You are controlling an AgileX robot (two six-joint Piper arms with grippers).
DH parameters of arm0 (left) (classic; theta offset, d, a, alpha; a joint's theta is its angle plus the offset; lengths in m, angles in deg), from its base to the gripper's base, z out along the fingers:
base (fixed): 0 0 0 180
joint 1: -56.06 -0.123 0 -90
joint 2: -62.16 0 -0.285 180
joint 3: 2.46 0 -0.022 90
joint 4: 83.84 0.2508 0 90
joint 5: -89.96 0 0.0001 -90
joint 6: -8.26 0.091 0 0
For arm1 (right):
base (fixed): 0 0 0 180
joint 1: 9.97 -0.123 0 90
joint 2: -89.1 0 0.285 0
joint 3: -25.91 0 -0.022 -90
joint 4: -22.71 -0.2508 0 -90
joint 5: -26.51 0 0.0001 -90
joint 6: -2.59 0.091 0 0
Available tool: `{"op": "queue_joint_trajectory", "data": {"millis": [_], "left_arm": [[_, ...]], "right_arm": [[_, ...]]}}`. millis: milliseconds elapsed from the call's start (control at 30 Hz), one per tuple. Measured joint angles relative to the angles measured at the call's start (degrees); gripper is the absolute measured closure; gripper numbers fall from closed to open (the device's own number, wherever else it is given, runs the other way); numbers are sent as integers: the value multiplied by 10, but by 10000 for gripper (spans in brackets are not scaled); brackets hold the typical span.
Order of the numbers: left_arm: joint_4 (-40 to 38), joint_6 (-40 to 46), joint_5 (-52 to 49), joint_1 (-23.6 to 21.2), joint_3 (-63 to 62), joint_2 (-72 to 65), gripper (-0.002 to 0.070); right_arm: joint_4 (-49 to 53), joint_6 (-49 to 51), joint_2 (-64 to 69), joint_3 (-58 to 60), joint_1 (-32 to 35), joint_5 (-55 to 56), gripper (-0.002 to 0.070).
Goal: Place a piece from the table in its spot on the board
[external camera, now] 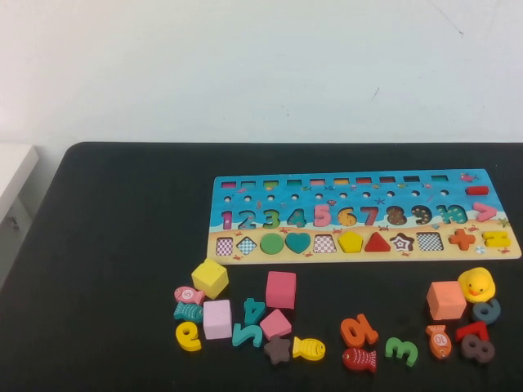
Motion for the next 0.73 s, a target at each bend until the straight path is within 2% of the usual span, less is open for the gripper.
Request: {"op": "queue_joint_trajectory", "data": {"millis": [733], "left_arm": [[0, -1, 0, 0, 0, 0, 677]], "right_arm": [[4, 0, 0, 1, 0, 4, 657]]}}
